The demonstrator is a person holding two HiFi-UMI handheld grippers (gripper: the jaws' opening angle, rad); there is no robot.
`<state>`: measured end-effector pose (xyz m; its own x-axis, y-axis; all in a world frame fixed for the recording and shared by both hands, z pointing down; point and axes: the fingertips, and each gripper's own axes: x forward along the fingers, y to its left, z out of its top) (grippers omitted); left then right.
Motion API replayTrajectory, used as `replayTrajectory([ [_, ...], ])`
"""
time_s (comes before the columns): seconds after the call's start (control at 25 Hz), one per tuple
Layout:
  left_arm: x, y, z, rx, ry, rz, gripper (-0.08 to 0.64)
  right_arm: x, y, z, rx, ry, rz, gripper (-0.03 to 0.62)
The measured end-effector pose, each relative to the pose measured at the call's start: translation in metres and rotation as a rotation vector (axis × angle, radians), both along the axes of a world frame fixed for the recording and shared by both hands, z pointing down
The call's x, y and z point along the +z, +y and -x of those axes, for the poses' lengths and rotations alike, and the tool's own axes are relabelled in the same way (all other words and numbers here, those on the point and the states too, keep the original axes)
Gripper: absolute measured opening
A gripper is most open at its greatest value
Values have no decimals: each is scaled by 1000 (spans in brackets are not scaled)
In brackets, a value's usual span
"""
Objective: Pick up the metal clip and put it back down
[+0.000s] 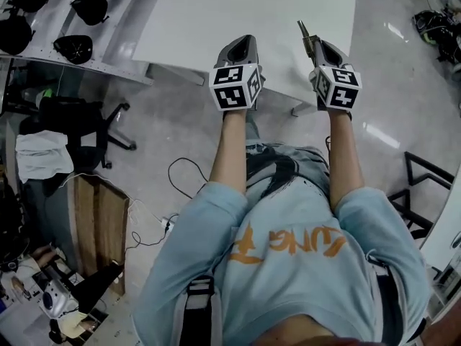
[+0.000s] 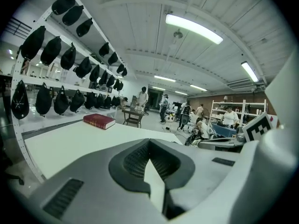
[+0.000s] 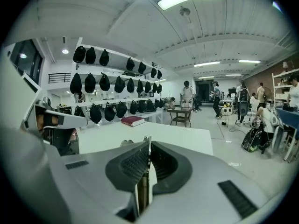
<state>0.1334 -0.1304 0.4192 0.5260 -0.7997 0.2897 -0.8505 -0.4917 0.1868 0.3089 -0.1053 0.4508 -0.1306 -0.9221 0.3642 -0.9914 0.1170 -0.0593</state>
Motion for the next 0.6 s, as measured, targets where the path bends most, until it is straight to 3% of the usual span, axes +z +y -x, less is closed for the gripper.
replayTrajectory([
  [0.4, 10, -53, 62, -134, 65, 29, 21, -11, -69, 46, -83, -17, -15, 32],
  [0.6, 2, -79, 85, -153, 82, 38, 21, -23, -97, 71, -112, -19, -25, 32],
])
